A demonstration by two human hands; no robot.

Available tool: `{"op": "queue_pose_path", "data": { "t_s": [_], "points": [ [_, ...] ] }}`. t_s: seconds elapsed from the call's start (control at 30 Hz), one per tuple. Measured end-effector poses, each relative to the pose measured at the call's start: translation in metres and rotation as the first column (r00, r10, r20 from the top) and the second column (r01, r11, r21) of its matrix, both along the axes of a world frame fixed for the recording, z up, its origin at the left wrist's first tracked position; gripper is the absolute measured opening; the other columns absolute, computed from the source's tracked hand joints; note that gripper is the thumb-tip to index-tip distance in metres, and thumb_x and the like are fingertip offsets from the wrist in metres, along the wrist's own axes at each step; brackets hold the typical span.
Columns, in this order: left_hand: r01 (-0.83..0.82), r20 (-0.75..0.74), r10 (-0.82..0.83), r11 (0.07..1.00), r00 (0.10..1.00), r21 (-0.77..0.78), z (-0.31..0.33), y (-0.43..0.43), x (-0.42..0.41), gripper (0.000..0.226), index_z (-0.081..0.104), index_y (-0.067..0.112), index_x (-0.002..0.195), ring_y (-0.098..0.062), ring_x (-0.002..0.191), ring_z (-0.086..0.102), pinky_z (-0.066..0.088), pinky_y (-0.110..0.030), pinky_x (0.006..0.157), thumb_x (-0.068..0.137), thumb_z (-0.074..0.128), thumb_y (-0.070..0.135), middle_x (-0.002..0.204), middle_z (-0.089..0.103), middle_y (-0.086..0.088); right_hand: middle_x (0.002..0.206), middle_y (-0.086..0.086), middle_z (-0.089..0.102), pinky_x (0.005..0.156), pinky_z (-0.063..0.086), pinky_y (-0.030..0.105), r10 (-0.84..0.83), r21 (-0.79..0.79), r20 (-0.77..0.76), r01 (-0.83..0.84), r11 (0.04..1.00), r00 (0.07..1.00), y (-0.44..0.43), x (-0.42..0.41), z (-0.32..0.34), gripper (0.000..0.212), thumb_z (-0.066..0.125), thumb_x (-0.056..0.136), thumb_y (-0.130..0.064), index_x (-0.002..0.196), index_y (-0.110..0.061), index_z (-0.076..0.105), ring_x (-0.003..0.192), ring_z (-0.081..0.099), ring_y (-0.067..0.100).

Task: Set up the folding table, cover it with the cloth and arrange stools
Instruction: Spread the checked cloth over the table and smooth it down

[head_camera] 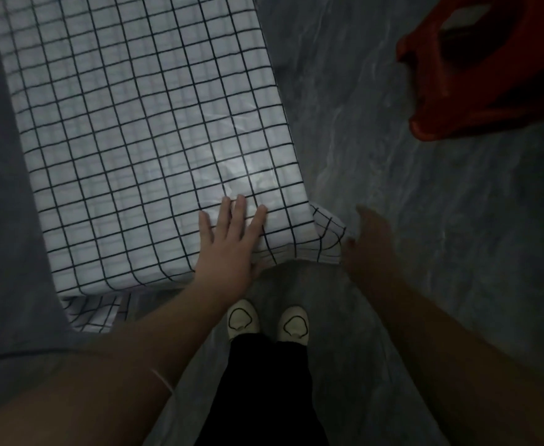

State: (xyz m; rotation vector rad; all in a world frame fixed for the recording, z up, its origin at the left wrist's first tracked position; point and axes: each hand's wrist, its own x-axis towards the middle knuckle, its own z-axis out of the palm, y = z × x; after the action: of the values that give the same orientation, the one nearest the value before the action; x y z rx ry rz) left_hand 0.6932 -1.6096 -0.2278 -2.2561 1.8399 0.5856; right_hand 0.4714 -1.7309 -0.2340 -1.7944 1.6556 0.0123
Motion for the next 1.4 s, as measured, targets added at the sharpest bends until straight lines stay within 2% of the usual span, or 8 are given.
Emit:
{"op": "queue_pose_path", "data": {
  "t_s": [0.13,0.33,0.53,0.63,0.73,0.9,1.07,1.4],
  "points": [
    [-0.014,-0.008,0.014,1.000,1.000,-0.007,0.001,-0.013,-0.004,0.101,-0.019,0.023,0.155,-0.034,0.148,-0.025,-0.006,-0.061,0.118,0.091,0.048,0.063,0.163,-0.022,-0.013,0.162,0.009,0.027,0.122,0.020,0.037,0.314,-0.134,0.167,-0.295,0.946,0.935,0.015,0.042,0.016,0.066,0.054,0.098,-0.019,0.157,-0.012,0.024,0.150,0.021,0.020],
    [0.035,0.025,-0.034,0.998,0.999,-0.045,-0.024,-0.018,-0.007,0.093,-0.013,0.020,0.157,-0.035,0.150,-0.017,-0.002,-0.065,0.117,0.095,0.047,0.055,0.165,-0.012,-0.013,0.167,0.000,-0.012,0.120,-0.003,0.021,0.364,-0.062,0.195,-0.359,0.931,0.911,0.031,0.064,-0.010,0.076,0.046,0.103,-0.028,0.159,-0.015,-0.004,0.152,-0.011,0.007],
    [0.028,0.037,-0.027,0.999,0.999,-0.020,-0.026,-0.020,-0.011,0.088,-0.021,0.021,0.154,-0.037,0.148,-0.024,-0.006,-0.066,0.115,0.098,0.043,0.040,0.163,-0.020,-0.013,0.165,-0.005,0.006,0.107,0.004,0.000,0.246,0.000,0.283,-0.256,0.967,0.927,0.033,0.055,-0.020,0.084,0.054,0.100,-0.033,0.159,-0.016,-0.004,0.143,0.011,-0.001],
    [0.015,-0.005,-0.015,1.000,1.000,0.012,-0.017,-0.023,-0.010,0.089,-0.022,0.022,0.154,-0.036,0.147,-0.026,-0.006,-0.066,0.115,0.098,0.043,0.047,0.163,-0.022,-0.013,0.163,-0.007,0.017,0.113,0.015,0.011,0.253,0.024,0.289,-0.271,0.962,0.924,0.026,0.054,-0.016,0.087,0.059,0.098,-0.035,0.160,-0.019,0.001,0.145,0.020,0.003],
    [0.004,-0.056,-0.003,1.000,0.998,0.011,-0.001,-0.027,-0.005,0.090,-0.016,0.025,0.155,-0.034,0.148,-0.025,-0.010,-0.067,0.114,0.094,0.041,0.060,0.164,-0.019,-0.011,0.166,0.010,0.012,0.121,0.015,0.032,0.317,-0.049,0.107,-0.314,0.948,0.942,0.018,0.060,-0.004,0.087,0.059,0.095,-0.038,0.160,-0.015,0.005,0.152,0.015,0.022],
    [-0.114,-0.060,0.110,0.991,0.992,-0.068,0.008,-0.028,0.012,0.076,-0.007,0.029,0.158,-0.032,0.150,-0.020,-0.007,-0.064,0.117,0.098,0.027,0.060,0.165,-0.013,-0.011,0.165,0.016,0.016,0.122,0.014,0.044,0.561,-0.298,-0.091,-0.560,0.773,0.823,0.002,0.087,0.018,0.076,0.052,0.092,-0.034,0.158,-0.012,0.022,0.152,0.014,0.033],
    [-0.137,-0.019,0.137,0.991,0.990,0.004,-0.013,-0.017,0.029,0.069,-0.014,0.030,0.156,-0.033,0.149,-0.024,-0.005,-0.066,0.115,0.098,0.007,0.060,0.165,-0.017,-0.011,0.166,0.012,0.014,0.120,0.024,0.052,0.646,-0.174,-0.222,-0.682,0.711,0.730,0.006,0.095,-0.001,0.069,0.042,0.096,-0.036,0.158,-0.014,0.020,0.153,0.010,0.032],
    [-0.221,-0.294,0.216,0.975,0.931,0.015,0.028,-0.014,0.063,0.071,-0.004,0.026,0.157,-0.026,0.152,-0.015,-0.004,-0.058,0.120,0.100,0.034,0.045,0.167,-0.004,-0.006,0.160,0.009,0.028,0.117,0.027,0.052,0.575,0.003,-0.368,-0.617,0.787,0.731,0.003,0.138,0.043,0.065,0.054,0.089,-0.033,0.149,-0.018,0.035,0.149,0.022,0.029]
  ]
}}
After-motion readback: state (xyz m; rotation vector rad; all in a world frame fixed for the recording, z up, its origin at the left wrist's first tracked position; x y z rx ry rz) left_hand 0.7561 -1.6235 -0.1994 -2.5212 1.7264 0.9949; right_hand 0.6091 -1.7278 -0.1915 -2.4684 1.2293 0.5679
